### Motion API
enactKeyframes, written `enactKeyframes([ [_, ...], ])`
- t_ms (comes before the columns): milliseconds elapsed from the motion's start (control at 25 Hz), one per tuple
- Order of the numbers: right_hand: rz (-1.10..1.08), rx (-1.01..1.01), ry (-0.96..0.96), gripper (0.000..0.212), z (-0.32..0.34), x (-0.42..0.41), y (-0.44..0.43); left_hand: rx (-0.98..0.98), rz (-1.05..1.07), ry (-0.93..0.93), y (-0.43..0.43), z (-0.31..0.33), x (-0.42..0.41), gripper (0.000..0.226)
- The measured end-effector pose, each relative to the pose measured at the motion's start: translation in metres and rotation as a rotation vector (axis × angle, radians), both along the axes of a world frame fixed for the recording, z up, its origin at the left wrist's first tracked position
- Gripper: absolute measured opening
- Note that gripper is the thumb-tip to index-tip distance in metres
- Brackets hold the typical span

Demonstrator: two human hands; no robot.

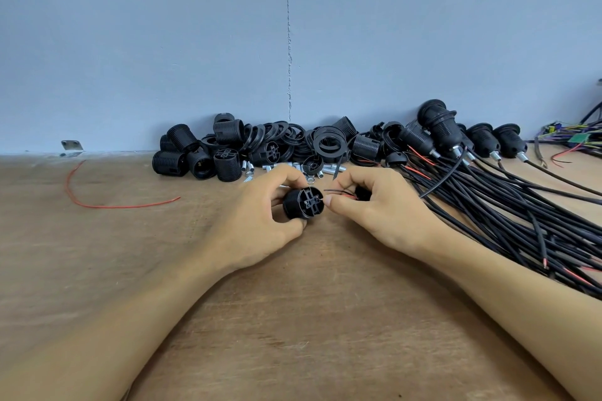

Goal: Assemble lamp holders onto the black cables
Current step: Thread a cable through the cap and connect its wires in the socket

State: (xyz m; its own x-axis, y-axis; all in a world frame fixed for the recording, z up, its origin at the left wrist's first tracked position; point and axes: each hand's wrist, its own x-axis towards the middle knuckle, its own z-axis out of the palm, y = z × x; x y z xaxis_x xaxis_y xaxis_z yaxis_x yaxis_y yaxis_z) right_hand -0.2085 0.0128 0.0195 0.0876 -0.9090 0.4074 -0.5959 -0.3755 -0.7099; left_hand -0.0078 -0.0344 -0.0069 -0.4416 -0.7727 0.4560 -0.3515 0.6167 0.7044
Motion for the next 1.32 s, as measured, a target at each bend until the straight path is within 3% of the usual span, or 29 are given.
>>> enactKeyframes([
  [360, -0.032, -0.055, 0.070, 0.037, -0.003, 0.002, -0.001, -0.083, 0.003, -0.019, -0.002, -0.003, 0.001, 0.045],
  [840, -0.036, -0.111, 0.220, 0.032, -0.005, 0.003, -0.003, -0.136, 0.021, -0.008, -0.007, -0.008, 0.000, 0.042],
  [1320, -0.016, -0.107, 0.144, 0.041, -0.009, 0.000, -0.005, -0.147, 0.018, -0.009, -0.012, -0.012, 0.003, 0.041],
])
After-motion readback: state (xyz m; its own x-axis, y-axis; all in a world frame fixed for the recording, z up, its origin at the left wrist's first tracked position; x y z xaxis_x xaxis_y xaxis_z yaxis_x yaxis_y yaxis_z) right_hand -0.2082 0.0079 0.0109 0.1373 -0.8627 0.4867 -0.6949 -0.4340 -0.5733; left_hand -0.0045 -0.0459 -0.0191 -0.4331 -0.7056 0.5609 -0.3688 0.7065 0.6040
